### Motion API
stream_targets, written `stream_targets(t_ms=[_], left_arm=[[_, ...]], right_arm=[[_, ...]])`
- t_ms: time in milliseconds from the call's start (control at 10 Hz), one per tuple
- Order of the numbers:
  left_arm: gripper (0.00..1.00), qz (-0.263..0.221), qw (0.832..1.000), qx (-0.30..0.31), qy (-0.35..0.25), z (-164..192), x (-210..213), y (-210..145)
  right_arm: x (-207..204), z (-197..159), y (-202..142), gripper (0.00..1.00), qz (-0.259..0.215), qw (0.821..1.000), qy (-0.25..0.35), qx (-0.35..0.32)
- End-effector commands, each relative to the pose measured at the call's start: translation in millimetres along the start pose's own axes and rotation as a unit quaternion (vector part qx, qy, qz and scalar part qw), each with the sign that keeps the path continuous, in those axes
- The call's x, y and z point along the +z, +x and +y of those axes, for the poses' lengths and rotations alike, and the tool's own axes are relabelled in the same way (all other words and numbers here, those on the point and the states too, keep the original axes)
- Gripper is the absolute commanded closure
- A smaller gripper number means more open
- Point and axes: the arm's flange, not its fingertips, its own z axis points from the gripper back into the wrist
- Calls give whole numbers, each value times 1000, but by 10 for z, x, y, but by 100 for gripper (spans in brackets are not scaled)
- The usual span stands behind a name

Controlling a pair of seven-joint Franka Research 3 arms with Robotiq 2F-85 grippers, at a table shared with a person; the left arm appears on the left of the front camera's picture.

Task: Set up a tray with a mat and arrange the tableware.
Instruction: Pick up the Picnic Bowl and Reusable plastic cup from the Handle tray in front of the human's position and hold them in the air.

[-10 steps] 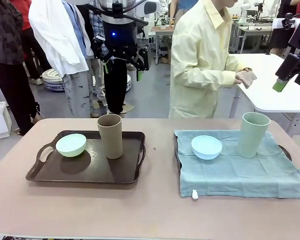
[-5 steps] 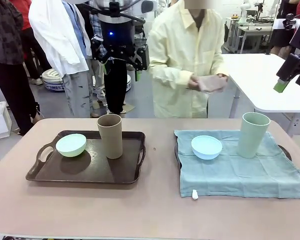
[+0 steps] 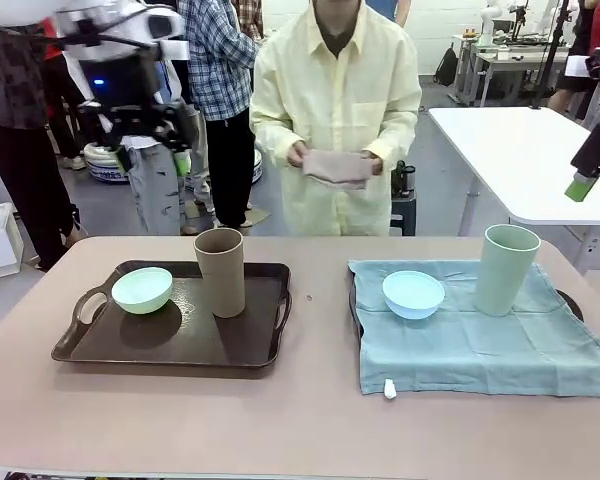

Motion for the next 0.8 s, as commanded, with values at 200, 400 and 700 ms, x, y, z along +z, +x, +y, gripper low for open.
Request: stream_targets(t_ms=[200,400,700], left_arm=[[1,4,989,56,-137,1032,-20,-386],[1,-17,977,78,-199,1435,-63,-532],[1,-6,945,138,-295,2102,-127,-781]], right_arm=[[32,-535,-219,0,16,979,173,-104],[22,-888,-388,0,2,962,221,-159],[-37,-1233,-740,0,-27,935,272,-226]])
